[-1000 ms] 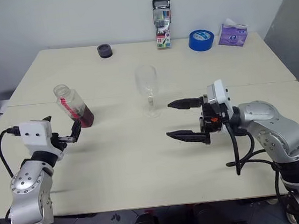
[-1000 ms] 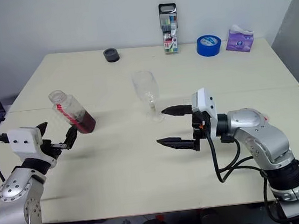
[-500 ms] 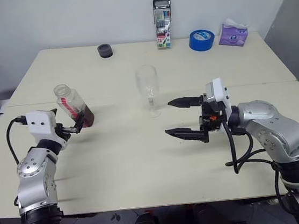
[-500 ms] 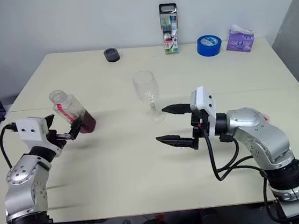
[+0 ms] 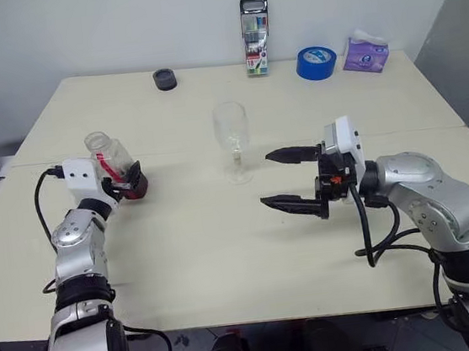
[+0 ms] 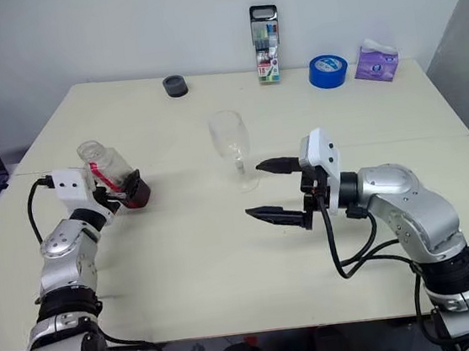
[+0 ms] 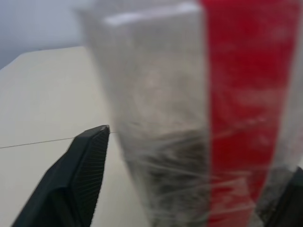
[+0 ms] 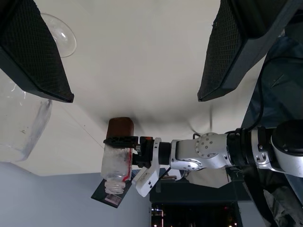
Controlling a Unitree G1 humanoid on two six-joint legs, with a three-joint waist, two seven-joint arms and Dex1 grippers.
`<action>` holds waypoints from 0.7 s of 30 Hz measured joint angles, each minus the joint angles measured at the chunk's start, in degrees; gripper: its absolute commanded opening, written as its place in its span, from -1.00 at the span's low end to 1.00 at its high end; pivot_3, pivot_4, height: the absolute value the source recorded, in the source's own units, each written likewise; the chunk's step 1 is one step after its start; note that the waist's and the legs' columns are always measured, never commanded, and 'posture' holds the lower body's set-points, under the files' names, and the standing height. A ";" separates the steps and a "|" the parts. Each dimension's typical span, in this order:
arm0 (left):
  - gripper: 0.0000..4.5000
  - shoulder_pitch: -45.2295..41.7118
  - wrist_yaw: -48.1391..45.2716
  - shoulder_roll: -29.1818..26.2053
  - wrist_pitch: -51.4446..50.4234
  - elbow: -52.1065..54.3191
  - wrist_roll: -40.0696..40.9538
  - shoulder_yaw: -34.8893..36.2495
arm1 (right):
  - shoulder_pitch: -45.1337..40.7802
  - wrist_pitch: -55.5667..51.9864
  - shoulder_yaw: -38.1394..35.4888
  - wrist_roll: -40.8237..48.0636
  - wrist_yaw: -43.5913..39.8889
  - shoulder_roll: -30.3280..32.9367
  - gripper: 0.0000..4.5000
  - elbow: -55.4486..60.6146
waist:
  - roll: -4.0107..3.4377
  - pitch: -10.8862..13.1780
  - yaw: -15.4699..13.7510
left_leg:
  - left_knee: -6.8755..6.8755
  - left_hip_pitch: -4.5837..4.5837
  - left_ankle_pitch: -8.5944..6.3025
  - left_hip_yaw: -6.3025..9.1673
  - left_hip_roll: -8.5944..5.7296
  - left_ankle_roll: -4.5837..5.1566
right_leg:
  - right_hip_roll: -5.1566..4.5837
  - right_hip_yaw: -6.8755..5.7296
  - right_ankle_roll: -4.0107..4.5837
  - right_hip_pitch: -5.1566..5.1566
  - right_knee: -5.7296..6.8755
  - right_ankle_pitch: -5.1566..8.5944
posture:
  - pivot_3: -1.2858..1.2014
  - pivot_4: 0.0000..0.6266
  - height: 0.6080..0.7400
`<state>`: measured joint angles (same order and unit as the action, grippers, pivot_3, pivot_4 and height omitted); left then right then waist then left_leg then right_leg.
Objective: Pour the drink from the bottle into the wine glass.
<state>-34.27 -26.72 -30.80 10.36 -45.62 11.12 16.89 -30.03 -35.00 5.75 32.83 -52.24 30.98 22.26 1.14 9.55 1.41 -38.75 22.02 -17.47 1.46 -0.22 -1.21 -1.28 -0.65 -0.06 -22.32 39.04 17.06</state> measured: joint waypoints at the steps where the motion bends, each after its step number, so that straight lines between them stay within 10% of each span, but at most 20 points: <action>1: 0.33 -0.06 0.00 0.04 0.52 -0.58 -0.06 -0.07 | 0.00 -0.13 -0.01 0.00 0.07 0.00 1.00 0.00 | 0.00 0.00 0.02 | 0.00 0.00 0.00 0.00 0.00 0.00 | 0.00 0.00 0.00 0.00 0.01 0.00 | 0.03 -0.52 1.00; 6: -0.25 -0.10 -0.02 0.86 3.48 -2.14 -0.05 -0.29 | 0.02 -0.54 -0.04 0.00 1.13 -0.03 1.00 0.02 | 0.00 0.00 0.04 | -0.02 0.00 0.01 0.01 0.00 -0.02 | -0.01 0.00 0.00 0.00 0.03 0.00 | 0.03 -0.52 1.00; 21: -0.26 -8.64 -1.39 -5.29 2.11 4.46 -7.60 -7.53 | -3.18 9.63 -3.62 -7.30 12.51 -6.58 1.00 -5.20 | 0.22 0.04 -0.17 | -0.12 0.35 0.09 0.05 -0.09 -0.16 | -0.04 -0.03 -0.03 -0.25 0.05 -0.02 | 0.03 -0.52 1.00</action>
<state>-42.90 -28.12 -36.09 12.47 -41.16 3.52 9.37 -33.20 -25.37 2.13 25.54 -39.73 24.40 17.05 1.36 9.60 1.24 -38.86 22.37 -17.38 1.52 -0.31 -1.37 -1.32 -0.68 -0.09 -22.57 39.09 17.04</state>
